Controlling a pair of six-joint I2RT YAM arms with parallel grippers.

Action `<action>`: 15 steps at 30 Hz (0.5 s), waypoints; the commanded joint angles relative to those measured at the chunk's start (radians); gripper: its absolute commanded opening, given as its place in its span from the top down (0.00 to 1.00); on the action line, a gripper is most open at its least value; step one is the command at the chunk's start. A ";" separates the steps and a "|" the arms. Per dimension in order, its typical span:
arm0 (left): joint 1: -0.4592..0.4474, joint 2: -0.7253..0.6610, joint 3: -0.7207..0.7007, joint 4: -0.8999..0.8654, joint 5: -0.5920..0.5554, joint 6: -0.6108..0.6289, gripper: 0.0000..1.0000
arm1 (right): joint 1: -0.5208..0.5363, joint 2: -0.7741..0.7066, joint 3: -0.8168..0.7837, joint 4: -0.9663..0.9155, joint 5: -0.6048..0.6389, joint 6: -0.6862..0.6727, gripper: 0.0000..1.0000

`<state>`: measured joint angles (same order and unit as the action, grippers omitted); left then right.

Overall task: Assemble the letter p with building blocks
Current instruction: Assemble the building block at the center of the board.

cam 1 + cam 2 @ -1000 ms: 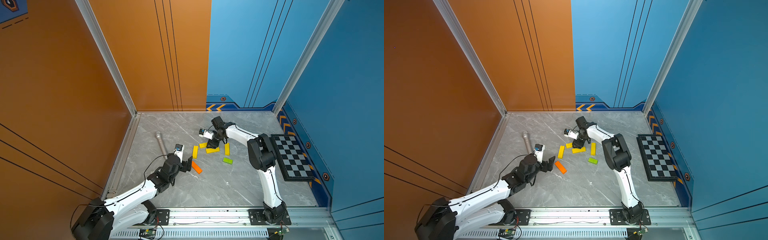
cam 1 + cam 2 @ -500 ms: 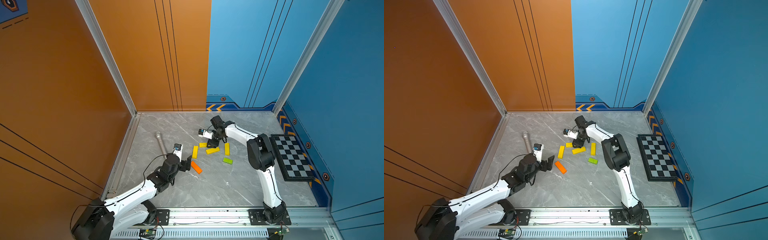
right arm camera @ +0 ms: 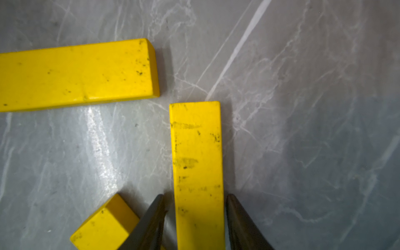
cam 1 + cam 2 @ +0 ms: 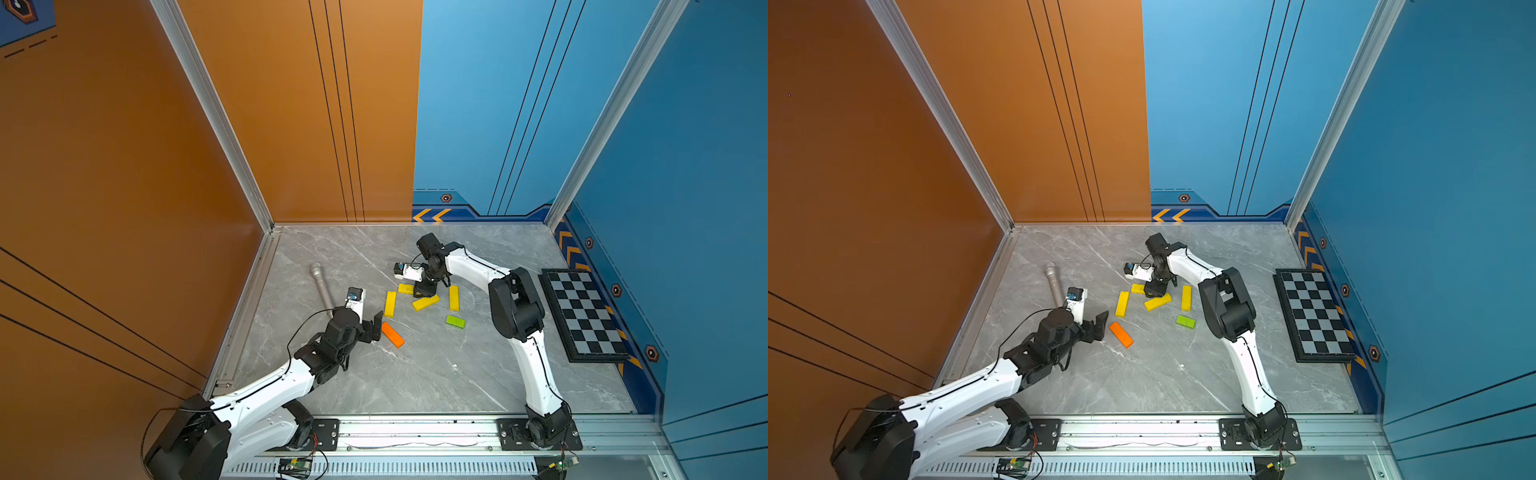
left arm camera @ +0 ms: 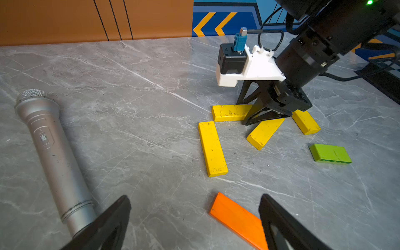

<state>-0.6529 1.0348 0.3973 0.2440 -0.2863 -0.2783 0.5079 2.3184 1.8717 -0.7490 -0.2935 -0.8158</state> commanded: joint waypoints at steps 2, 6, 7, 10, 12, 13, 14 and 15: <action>0.013 0.011 -0.009 0.013 0.018 -0.009 0.06 | 0.011 0.031 0.024 -0.054 0.029 -0.022 0.54; 0.015 0.011 -0.009 0.013 0.018 -0.009 0.06 | 0.018 0.036 0.029 -0.054 0.038 -0.025 0.60; 0.015 0.011 -0.009 0.013 0.018 -0.009 0.06 | 0.019 0.034 0.029 -0.054 0.040 -0.024 0.61; 0.016 0.009 -0.011 0.013 0.016 -0.009 0.06 | 0.020 0.030 0.018 -0.056 0.050 -0.030 0.64; 0.016 0.008 -0.011 0.013 0.018 -0.011 0.06 | 0.018 0.024 0.009 -0.061 0.067 -0.041 0.65; 0.016 0.006 -0.010 0.013 0.018 -0.011 0.06 | 0.018 0.021 0.006 -0.061 0.079 -0.042 0.65; 0.016 0.005 -0.011 0.014 0.021 -0.011 0.06 | 0.018 0.017 0.001 -0.062 0.084 -0.039 0.65; 0.016 0.004 -0.011 0.014 0.021 -0.010 0.06 | 0.017 0.010 -0.006 -0.062 0.084 -0.040 0.66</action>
<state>-0.6472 1.0428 0.3973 0.2440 -0.2832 -0.2798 0.5228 2.3215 1.8805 -0.7597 -0.2615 -0.8345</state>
